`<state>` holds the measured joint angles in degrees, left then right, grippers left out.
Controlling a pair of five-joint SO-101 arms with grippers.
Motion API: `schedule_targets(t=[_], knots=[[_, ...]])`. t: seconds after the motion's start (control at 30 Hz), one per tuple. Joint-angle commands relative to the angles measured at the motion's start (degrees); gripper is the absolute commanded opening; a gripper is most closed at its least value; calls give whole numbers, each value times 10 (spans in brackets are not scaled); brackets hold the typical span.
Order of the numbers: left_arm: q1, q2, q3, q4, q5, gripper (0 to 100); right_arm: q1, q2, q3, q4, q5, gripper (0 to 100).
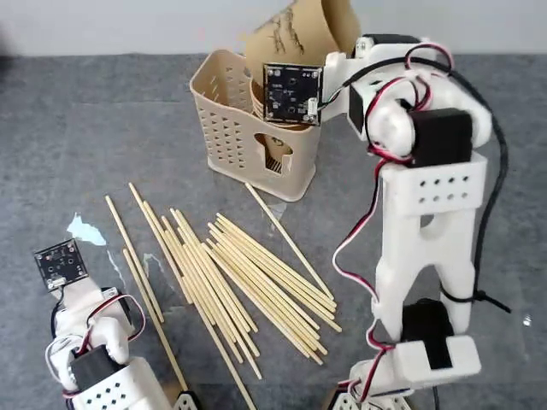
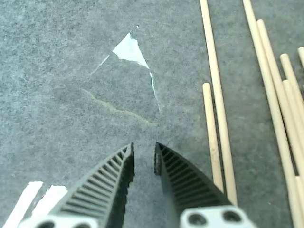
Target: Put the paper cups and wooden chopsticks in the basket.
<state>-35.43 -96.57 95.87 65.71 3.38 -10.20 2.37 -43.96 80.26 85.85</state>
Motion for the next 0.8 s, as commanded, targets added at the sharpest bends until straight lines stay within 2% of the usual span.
schedule_targets(t=[0.0,0.33,0.4,0.53,0.77], knots=[[-4,-2,-8,-3,-4,78,23,18,-3,-15,40,8],[-4,-2,-8,-3,-4,78,27,65,-3,-95,50,13],[-4,-2,-8,-3,-4,78,26,63,-3,-105,49,43],[-4,-2,-8,-3,-4,78,27,62,-4,-101,47,148],[-4,-2,-8,-3,-4,78,24,62,-6,-64,47,137]])
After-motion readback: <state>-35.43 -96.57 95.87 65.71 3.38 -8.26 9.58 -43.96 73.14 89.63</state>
